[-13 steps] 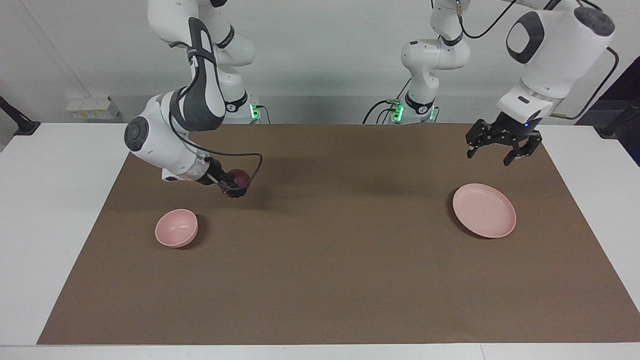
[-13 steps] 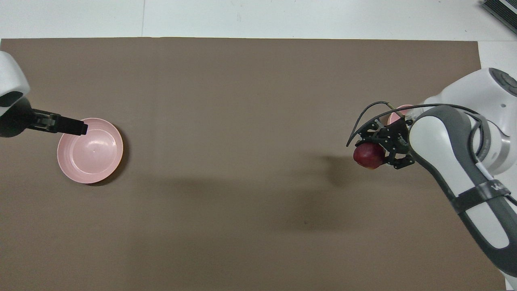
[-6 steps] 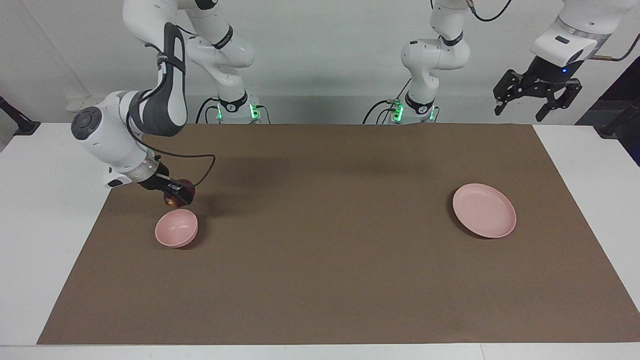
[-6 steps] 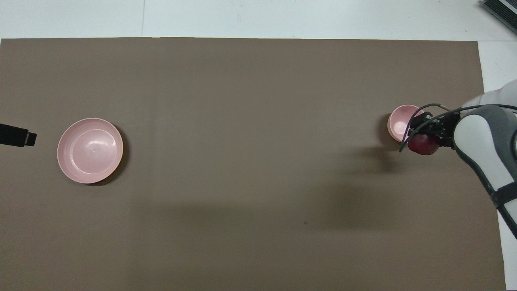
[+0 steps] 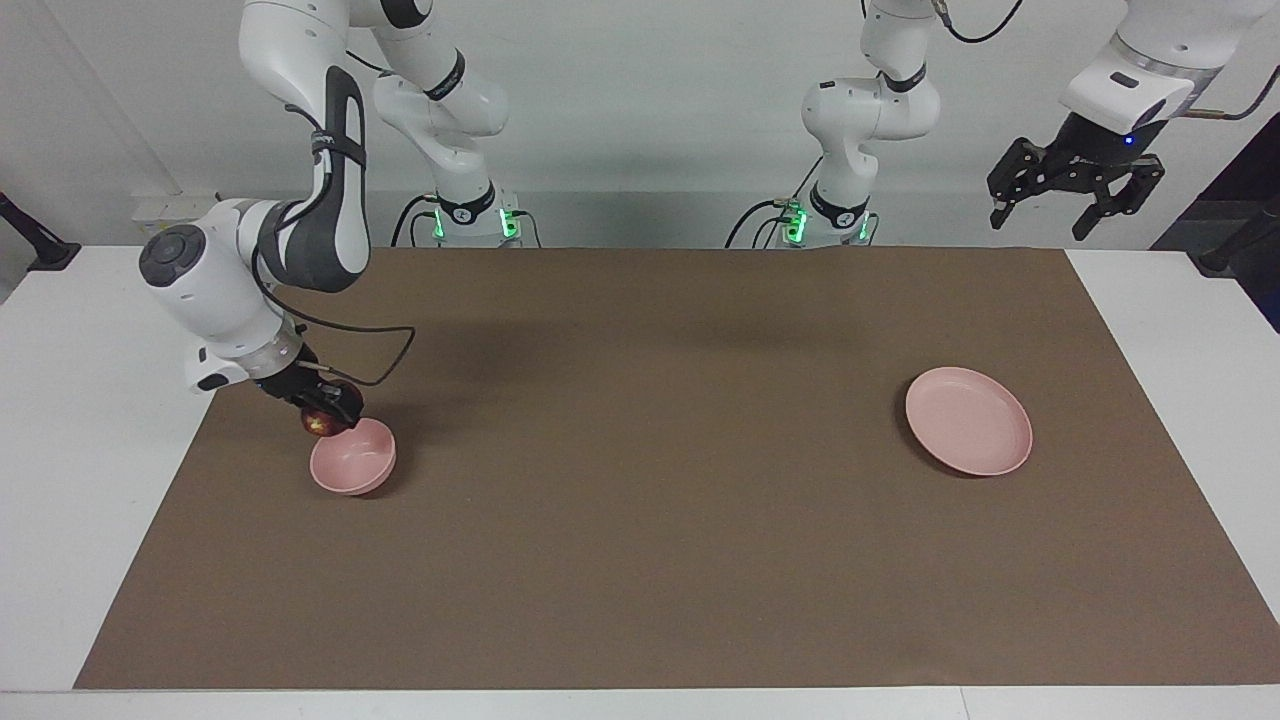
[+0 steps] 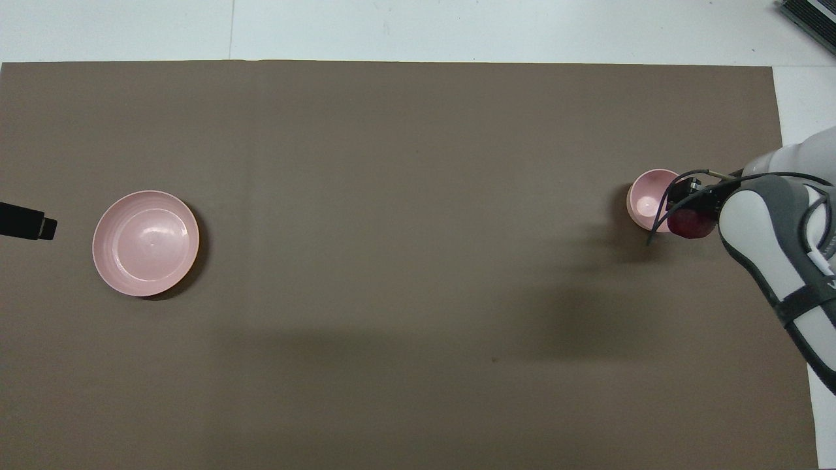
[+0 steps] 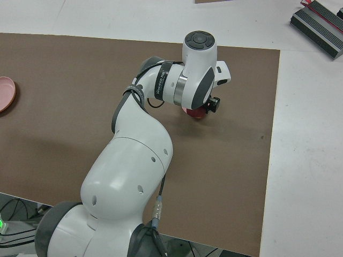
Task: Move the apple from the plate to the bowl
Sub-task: 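Lower the apple into the small pink bowl and open the right gripper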
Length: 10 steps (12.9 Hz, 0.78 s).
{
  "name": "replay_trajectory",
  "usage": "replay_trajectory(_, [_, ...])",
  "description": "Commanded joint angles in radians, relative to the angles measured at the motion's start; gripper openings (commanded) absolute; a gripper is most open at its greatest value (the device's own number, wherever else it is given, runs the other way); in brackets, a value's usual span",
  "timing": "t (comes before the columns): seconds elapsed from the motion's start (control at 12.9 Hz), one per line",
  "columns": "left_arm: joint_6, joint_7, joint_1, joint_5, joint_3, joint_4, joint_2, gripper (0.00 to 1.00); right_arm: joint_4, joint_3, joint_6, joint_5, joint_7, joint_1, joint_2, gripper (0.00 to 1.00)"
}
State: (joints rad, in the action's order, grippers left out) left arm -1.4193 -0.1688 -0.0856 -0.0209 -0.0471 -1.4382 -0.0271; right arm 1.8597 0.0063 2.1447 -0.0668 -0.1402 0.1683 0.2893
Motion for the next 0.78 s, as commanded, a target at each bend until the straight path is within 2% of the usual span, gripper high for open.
replay_trajectory(0.0, [0.0, 0.029, 0.009, 0.019, -0.005, -0.059, -0.04, 1.0, -0.007, 0.011, 0.122, 0.021, 0.022, -0.001, 0.077, 0.0])
replay_trajectory(0.08, [0.005, 0.029, 0.01, 0.018, -0.007, -0.065, -0.046, 1.0, -0.01, 0.011, 0.133, 0.025, 0.021, -0.001, 0.085, 0.0])
replay_trajectory(0.16, [0.008, 0.029, 0.012, 0.018, -0.007, -0.067, -0.047, 1.0, -0.017, 0.012, 0.118, 0.025, 0.019, -0.01, 0.085, 0.6])
replay_trajectory(0.23, [0.003, 0.034, 0.013, 0.018, -0.008, -0.065, -0.047, 1.0, -0.019, 0.012, 0.113, 0.025, 0.016, -0.018, 0.085, 1.0])
replay_trajectory(0.47, [-0.003, 0.038, 0.03, 0.018, -0.007, -0.059, -0.04, 1.0, -0.046, 0.012, 0.074, 0.027, 0.024, -0.018, 0.071, 1.0])
replay_trajectory(0.7, [0.002, 0.035, 0.03, 0.018, -0.008, -0.059, -0.04, 1.0, -0.121, 0.015, -0.046, 0.027, 0.088, -0.02, 0.05, 1.0])
